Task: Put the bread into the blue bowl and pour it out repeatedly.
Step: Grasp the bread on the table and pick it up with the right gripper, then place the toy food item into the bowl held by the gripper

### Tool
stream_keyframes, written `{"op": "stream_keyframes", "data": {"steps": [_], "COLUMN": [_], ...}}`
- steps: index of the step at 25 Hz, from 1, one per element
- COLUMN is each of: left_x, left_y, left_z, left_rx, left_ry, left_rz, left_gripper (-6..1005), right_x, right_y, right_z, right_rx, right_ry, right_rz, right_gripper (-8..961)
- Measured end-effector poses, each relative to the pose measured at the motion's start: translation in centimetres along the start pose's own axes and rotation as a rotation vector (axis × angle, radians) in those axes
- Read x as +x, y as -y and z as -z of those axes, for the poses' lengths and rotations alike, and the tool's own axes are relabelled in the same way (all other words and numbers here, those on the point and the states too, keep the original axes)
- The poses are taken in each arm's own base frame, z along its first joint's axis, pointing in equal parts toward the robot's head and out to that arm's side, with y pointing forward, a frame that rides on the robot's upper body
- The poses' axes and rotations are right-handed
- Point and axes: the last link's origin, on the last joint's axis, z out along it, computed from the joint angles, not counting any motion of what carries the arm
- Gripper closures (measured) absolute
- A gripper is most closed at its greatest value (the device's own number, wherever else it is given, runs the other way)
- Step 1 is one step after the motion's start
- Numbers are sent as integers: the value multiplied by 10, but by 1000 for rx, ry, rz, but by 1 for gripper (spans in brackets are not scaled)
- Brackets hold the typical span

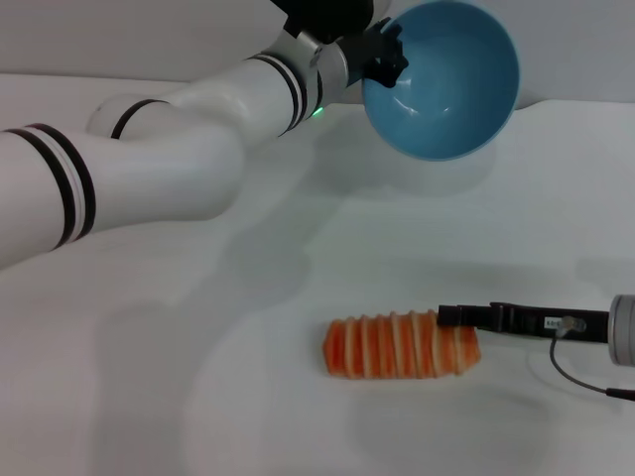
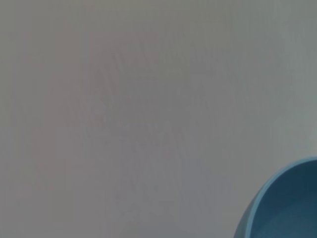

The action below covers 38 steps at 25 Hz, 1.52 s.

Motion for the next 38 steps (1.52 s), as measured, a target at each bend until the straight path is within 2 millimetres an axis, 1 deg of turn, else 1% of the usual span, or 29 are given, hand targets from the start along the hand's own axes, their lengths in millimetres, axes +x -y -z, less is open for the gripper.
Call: {"op": "stream_keyframes", "data": {"steps": [6, 8, 12, 16, 17, 19, 22, 23, 24, 28, 32, 38], "left_x": [-2, -3, -11, -20, -24, -27, -34, -36, -38, -39, -36, -22], "left_y": [1, 2, 8, 17, 16, 15, 12, 11, 10, 4, -8, -26], "left_z": [0, 0, 1, 1, 2, 2, 3, 3, 3, 3, 3, 4], "left_rx": [4, 7, 14, 22, 10, 1, -26, -33, -55, -99, -145, -225], "left_ry": [3, 7, 47, 109, 139, 157, 216, 231, 276, 345, 373, 391], "left_rz": [4, 6, 15, 43, 37, 33, 29, 28, 20, 4, -7, -15], "left_gripper": [998, 998, 999, 999, 999, 999, 998, 998, 998, 999, 998, 998], "right_x": [-4, -10, -30, -51, -57, -67, -78, -84, -86, -90, -88, -83], "right_y": [-7, -10, -18, -25, -26, -30, -33, -33, -33, -30, -25, -18], "right_z": [2, 8, 30, 54, 61, 72, 87, 96, 100, 106, 106, 101], "right_rx": [-43, -60, -110, -110, -101, -82, -61, -49, -42, -28, -11, -1], "right_ry": [7, 23, 80, 140, 154, 178, 218, 246, 256, 272, 278, 286], "right_rz": [56, 81, 149, 208, 222, 243, 264, 270, 271, 260, 232, 181], "right_gripper": [621, 663, 711, 747, 754, 770, 795, 805, 814, 831, 840, 852]}}
